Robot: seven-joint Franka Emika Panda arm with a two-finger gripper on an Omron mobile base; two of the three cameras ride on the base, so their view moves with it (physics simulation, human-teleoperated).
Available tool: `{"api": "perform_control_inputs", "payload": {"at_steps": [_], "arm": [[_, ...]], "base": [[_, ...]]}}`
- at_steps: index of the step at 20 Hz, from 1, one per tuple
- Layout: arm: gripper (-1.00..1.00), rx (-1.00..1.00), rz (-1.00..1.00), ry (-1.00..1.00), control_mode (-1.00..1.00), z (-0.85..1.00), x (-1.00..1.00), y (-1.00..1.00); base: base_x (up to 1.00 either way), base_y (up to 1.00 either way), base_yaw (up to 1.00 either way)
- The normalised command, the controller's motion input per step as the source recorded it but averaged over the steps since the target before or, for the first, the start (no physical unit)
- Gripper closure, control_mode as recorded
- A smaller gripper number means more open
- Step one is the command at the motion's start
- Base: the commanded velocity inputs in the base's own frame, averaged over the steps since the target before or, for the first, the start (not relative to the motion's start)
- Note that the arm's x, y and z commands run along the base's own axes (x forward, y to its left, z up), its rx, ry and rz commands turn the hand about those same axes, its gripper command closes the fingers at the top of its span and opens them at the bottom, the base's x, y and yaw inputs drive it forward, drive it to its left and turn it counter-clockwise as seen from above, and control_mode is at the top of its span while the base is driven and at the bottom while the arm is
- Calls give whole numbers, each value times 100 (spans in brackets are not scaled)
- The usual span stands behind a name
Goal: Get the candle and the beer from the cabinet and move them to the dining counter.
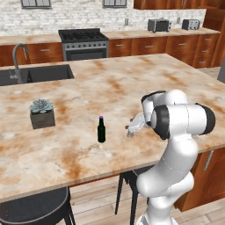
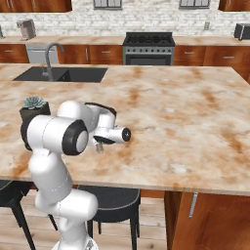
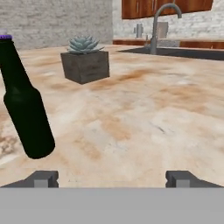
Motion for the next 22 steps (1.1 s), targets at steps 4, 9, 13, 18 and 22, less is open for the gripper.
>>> {"api": "perform_control_inputs", "payload": {"at_steps": [4,9,13,18,22], "arm": [[-100,0,0,-1,-100,62,-8,0],[-100,-4,-6,1,-100,69,-5,-1],[-100,-7,-10,4,-100,63,-34,-3],[-100,-5,-17,2,-100,46,-62,-18],[-100,-4,-22,4,-100,50,-68,-25]], "base": [[0,0,0],[0,0,0],[0,0,0],[0,0,0],[0,0,0]]}}
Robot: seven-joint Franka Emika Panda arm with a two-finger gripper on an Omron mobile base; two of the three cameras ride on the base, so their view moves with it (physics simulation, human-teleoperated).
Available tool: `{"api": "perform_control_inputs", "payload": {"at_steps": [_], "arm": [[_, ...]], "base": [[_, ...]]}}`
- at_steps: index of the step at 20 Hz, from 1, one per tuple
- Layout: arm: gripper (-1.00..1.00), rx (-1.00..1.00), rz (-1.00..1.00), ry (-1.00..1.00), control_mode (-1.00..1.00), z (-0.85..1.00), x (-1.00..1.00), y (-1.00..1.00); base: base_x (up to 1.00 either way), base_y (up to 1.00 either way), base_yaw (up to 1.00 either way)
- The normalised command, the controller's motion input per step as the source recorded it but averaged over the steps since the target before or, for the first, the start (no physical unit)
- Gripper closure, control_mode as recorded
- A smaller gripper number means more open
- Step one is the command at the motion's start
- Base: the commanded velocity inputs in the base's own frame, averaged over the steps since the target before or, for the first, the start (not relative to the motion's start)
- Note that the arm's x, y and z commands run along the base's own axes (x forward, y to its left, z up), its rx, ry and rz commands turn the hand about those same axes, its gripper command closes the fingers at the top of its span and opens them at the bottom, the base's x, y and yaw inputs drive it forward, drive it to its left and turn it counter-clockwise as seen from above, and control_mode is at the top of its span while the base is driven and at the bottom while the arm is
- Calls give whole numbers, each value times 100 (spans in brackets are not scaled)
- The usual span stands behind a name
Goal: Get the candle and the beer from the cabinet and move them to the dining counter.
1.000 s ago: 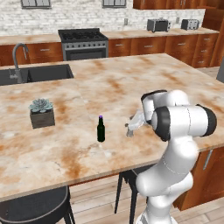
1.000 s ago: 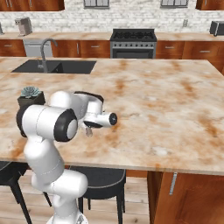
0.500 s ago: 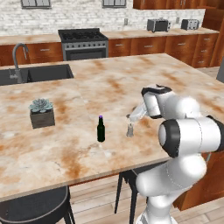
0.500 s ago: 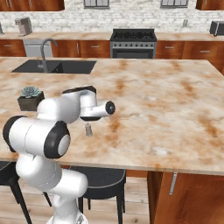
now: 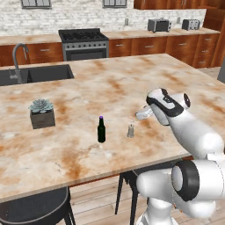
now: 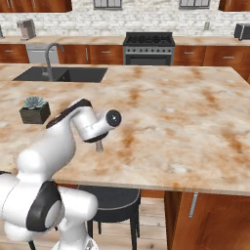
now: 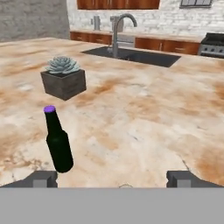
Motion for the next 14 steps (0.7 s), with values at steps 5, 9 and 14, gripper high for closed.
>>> {"api": "perform_control_inputs", "payload": {"at_steps": [5,9,14], "arm": [[-100,-3,-27,10,-100,58,-73,-20],[-100,-3,-26,14,-100,64,-64,-17],[-100,-1,-22,12,-100,59,-75,-20]], "base": [[0,0,0],[0,0,0],[0,0,0]]}}
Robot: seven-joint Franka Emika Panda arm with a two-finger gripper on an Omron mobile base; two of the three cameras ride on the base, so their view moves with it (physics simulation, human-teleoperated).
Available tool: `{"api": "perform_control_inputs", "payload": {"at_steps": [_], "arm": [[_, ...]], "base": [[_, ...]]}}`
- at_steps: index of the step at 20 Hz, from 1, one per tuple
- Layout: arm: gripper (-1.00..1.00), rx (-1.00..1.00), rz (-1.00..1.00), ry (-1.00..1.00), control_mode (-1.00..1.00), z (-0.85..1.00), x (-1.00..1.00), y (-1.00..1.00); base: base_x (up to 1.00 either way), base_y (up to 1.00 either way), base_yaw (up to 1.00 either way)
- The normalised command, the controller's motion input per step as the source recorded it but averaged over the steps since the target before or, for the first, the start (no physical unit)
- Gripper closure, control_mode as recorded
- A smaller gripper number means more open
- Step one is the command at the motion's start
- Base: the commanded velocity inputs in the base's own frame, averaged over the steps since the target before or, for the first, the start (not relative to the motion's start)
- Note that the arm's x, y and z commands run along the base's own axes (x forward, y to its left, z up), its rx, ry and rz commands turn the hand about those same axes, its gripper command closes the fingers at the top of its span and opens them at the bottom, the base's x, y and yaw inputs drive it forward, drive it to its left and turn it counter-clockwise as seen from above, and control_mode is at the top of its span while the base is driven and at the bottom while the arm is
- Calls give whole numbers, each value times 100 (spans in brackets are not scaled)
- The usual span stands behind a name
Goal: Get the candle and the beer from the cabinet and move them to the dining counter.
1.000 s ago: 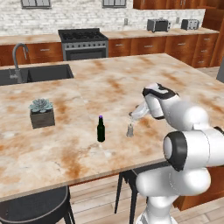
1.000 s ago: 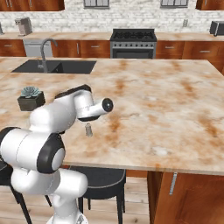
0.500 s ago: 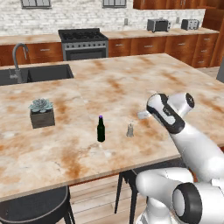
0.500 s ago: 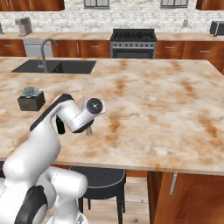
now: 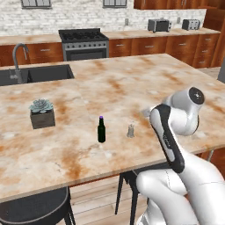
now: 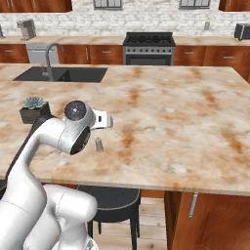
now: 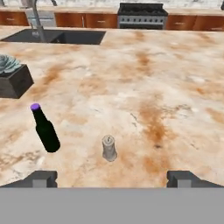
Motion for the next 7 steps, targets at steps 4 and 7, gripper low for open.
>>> {"api": "perform_control_inputs", "payload": {"at_steps": [4,7], "arm": [[-100,0,-22,10,-100,54,-88,-19],[-100,-1,-21,9,-100,48,-89,-12]], "base": [[0,0,0],[0,0,0]]}}
